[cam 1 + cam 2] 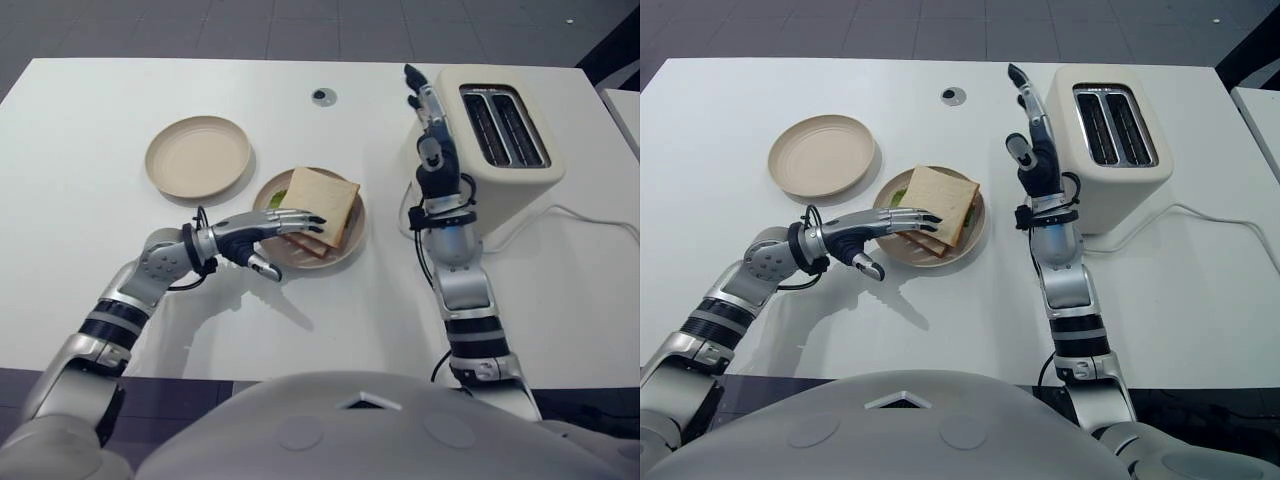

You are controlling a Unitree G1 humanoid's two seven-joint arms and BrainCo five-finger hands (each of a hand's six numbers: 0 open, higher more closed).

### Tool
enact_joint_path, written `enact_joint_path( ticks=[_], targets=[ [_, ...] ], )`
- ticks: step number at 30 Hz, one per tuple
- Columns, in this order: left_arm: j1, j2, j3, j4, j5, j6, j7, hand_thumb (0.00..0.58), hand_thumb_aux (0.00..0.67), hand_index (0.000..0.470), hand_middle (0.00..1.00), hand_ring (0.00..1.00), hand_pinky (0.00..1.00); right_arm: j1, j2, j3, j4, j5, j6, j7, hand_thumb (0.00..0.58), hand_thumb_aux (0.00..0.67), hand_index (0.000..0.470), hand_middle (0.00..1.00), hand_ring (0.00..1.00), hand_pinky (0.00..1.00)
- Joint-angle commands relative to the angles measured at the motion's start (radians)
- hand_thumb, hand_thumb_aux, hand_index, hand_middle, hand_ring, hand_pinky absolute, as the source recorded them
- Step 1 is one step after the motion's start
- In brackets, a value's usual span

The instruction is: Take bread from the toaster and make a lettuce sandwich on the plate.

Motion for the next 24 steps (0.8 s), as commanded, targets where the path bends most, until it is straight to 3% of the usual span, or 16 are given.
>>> enact_joint_path(
  ticks=[1,2,3,8,12,19,20,22,24],
  targets=[
    [0.034,0.018,-0.007,-0.2,-0.456,0.029,-0.147,0.576,0.617,0.433,0.27,0.27,0.27,0.061,-0.064,0.123,-0.063,0.181,-0.034,0.241,0.355,0.252,0.177,0.53,0.53,0.53],
    [0.056,0.04,-0.01,-0.246,-0.574,0.047,-0.212,0.58,0.67,0.47,0.76,0.76,0.76,0.077,-0.097,0.153,-0.092,0.248,-0.04,0.323,0.58,0.652,0.457,1.0,1.0,1.0],
    [0.078,0.06,-0.01,-0.274,-0.658,0.064,-0.282,0.58,0.67,0.47,1.0,1.0,1.0,0.092,-0.133,0.169,-0.113,0.311,-0.036,0.401,0.58,0.67,0.47,1.0,1.0,1.0],
    [0.193,0.162,-0.011,-0.246,-0.733,0.073,-0.611,0.58,0.67,0.47,1.0,1.0,1.0,0.157,-0.371,0.239,-0.101,0.399,-0.045,0.757,0.58,0.67,0.47,1.0,1.0,1.0],
    [0.157,0.136,0.018,-0.07,-0.522,0.07,-0.629,0.58,0.67,0.47,1.0,1.0,1.0,0.173,-0.479,0.258,-0.021,0.265,-0.064,0.838,0.58,0.67,0.47,1.0,1.0,1.0],
    [-0.052,-0.04,0.036,0.242,0.046,0.059,-0.238,0.58,0.67,0.47,1.0,1.0,1.0,0.044,-0.346,0.241,0.191,0.004,-0.063,0.607,0.58,0.67,0.47,1.0,1.0,1.0],
    [-0.089,-0.068,0.044,0.281,0.107,0.055,-0.152,0.5,0.42,0.295,1.0,1.0,1.0,0.011,-0.323,0.22,0.231,-0.03,-0.047,0.541,0.58,0.67,0.47,1.0,1.0,1.0],
    [-0.177,-0.106,0.052,0.38,0.25,0.067,0.055,0.574,0.604,0.424,1.0,1.0,1.0,-0.057,-0.272,0.163,0.308,-0.062,0.003,0.41,0.58,0.67,0.47,1.0,1.0,1.0],
    [-0.255,-0.144,0.056,0.468,0.357,0.084,0.256,0.577,0.625,0.439,1.0,1.0,1.0,-0.107,-0.228,0.113,0.361,-0.073,0.034,0.298,0.58,0.67,0.47,1.0,1.0,1.0]
  ],
)
